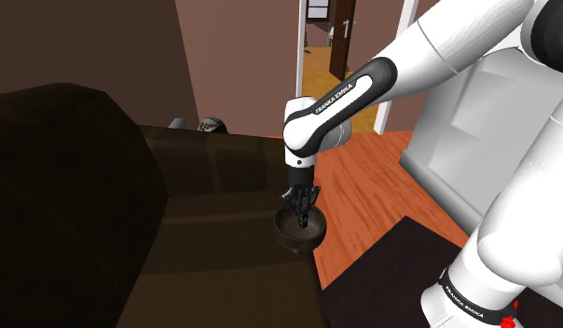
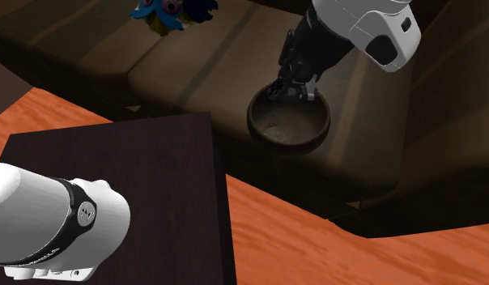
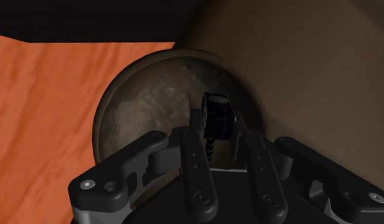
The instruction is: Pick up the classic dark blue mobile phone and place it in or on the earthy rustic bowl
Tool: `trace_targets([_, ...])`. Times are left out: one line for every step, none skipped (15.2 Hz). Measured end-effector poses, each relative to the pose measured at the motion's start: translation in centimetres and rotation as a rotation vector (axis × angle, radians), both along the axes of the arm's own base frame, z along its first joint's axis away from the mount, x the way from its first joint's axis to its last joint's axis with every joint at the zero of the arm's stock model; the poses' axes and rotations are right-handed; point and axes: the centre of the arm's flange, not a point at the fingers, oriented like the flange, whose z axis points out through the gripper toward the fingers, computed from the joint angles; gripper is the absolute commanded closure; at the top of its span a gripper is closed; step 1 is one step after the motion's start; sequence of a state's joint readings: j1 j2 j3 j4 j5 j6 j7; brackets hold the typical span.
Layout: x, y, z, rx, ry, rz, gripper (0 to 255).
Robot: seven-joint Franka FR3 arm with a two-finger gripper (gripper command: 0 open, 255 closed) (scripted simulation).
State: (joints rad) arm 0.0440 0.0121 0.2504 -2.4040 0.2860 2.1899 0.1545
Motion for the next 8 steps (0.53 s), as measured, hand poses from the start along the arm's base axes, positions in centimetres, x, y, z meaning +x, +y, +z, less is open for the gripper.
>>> trace_targets([-0.04,-0.01,-0.10,0.000,0.000,0.000,255])
trace_targets([-0.05,0.00,-0.16,0.000,0.000,0.000,255])
trace_targets([-0.06,0.01,-0.18,0.000,0.000,0.000,255])
trace_targets([-0.06,0.00,-0.19,0.000,0.000,0.000,255])
trace_targets([-0.07,0.00,-0.20,0.000,0.000,0.000,255])
trace_targets([-0.07,0.00,-0.20,0.000,0.000,0.000,0])
trace_targets([-0.07,0.00,-0.20,0.000,0.000,0.000,0])
trace_targets([-0.07,0.00,-0.20,0.000,-0.001,0.000,0])
